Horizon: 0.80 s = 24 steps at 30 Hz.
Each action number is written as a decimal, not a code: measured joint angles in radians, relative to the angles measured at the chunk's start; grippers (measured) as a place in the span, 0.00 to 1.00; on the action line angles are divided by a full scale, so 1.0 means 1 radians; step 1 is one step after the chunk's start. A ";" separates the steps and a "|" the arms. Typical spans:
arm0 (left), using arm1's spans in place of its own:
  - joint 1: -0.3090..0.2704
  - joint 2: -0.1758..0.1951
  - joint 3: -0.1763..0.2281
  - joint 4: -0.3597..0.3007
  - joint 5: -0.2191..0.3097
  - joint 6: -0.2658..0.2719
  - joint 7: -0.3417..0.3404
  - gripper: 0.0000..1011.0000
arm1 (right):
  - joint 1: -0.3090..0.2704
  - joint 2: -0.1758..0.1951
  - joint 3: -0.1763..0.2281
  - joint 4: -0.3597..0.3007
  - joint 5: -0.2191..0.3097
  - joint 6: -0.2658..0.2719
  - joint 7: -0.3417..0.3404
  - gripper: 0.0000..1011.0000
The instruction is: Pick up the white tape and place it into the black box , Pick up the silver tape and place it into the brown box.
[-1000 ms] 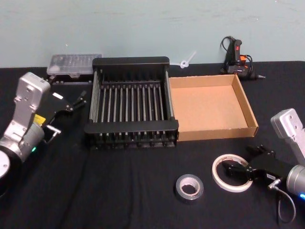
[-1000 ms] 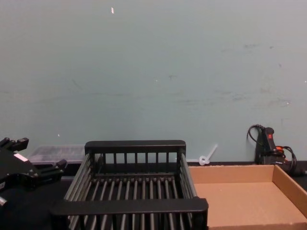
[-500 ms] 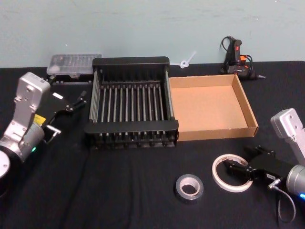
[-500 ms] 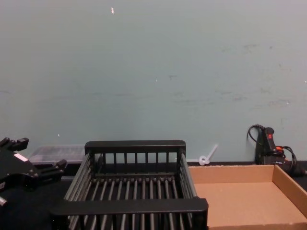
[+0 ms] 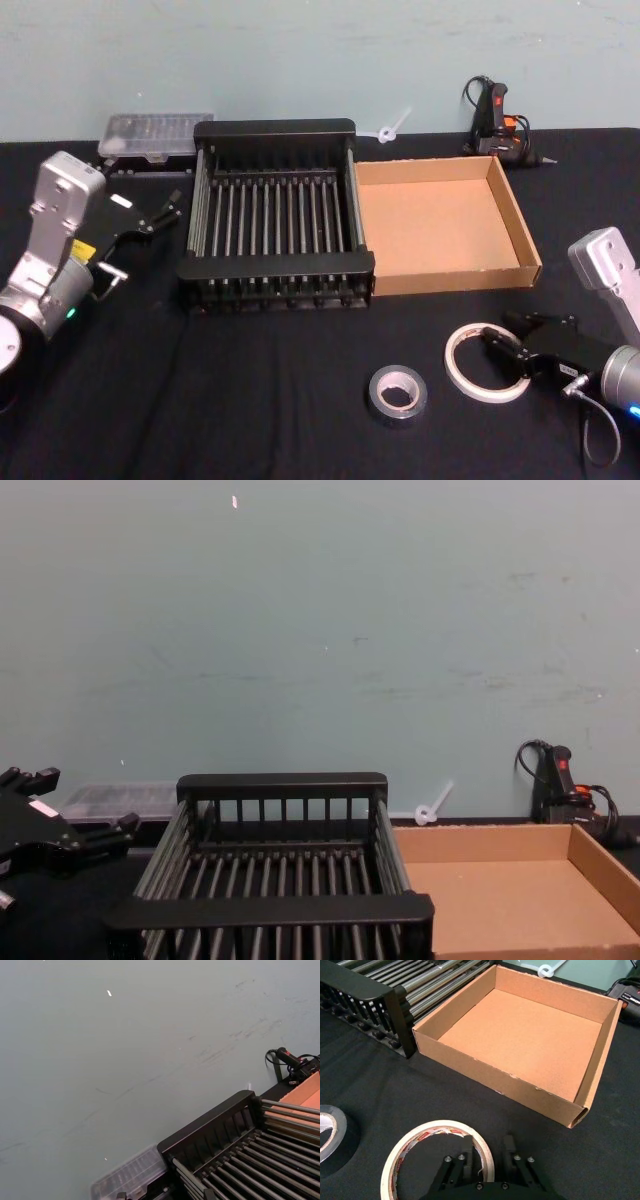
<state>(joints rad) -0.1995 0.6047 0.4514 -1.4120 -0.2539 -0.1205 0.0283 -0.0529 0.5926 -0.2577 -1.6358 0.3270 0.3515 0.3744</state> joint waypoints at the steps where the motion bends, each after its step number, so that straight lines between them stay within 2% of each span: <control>1: 0.000 0.000 0.000 0.000 0.000 0.000 0.000 0.99 | 0.000 0.000 0.000 0.000 0.000 0.000 0.000 0.38; 7: 0.000 0.000 0.000 0.000 0.000 0.000 0.000 0.99 | 0.000 0.000 0.000 0.000 0.000 0.000 0.000 0.20; 13: 0.000 0.000 0.000 0.000 0.000 0.000 0.000 0.99 | 0.000 0.000 0.000 0.000 0.000 0.000 0.000 0.10; 24: 0.000 0.000 0.000 0.000 0.000 0.000 0.000 0.99 | 0.000 0.000 0.000 0.000 0.000 0.000 0.000 0.10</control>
<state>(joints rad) -0.1995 0.6047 0.4514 -1.4120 -0.2539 -0.1205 0.0283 -0.0529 0.5926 -0.2576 -1.6357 0.3270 0.3515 0.3744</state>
